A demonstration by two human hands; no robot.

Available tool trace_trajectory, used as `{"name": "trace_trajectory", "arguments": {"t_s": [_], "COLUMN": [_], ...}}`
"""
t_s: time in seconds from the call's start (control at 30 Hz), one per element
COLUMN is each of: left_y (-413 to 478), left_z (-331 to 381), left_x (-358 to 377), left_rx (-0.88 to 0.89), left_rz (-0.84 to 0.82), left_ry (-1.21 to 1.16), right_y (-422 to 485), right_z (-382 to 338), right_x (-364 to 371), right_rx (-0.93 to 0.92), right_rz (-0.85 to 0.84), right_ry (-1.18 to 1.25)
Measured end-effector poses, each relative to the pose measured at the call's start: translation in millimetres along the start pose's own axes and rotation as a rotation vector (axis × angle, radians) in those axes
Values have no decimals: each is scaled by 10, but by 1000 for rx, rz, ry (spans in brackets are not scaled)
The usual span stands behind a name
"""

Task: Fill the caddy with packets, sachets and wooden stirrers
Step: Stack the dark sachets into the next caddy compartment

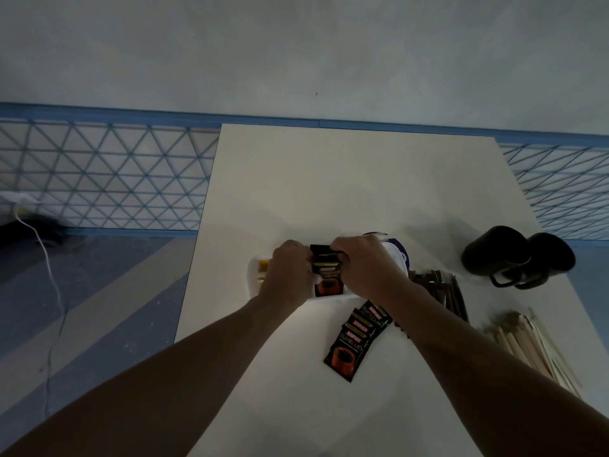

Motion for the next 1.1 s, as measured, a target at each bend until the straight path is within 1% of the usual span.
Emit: {"name": "trace_trajectory", "arguments": {"t_s": [0.1,0.17,0.33,0.4,0.6,0.7,0.8,1.0,1.1], "left_y": [6,12,-4,-13,-12,-8,-1,0,4], "left_z": [4,-8,-47,-50,-18,26,36,58,73], "left_x": [-2,-6,-39,-51,-77,-81,-78,-76,-76], "left_rx": [-6,-13,-41,-35,32,86,121,153,158], "left_rz": [-8,-4,7,4,1,-29,-44,-30,-31], "left_ry": [-4,-5,-97,-124,-106,-79,-36,-6,-14], "right_y": [-1,-22,-87,-100,-85,-64,-47,51,72], "right_z": [-14,-33,-27,-2,62,72,43,27,18], "right_x": [133,160,16,16,153,135,125,265,299], "right_rx": [7,14,-7,-15,0,1,-7,11,20], "right_rz": [-76,-87,62,74,82,84,48,-86,-94], "right_ry": [16,44,61,39,28,10,-60,-226,-297]}}
Point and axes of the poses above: each hand's wrist, its own y-axis towards the middle knuckle, its own x-axis out of the palm, z = x × y, the point moved 7 cm from there along y, towards the middle knuckle, and after that the axes turned 1 degree about -y, right-handed, at the moved point
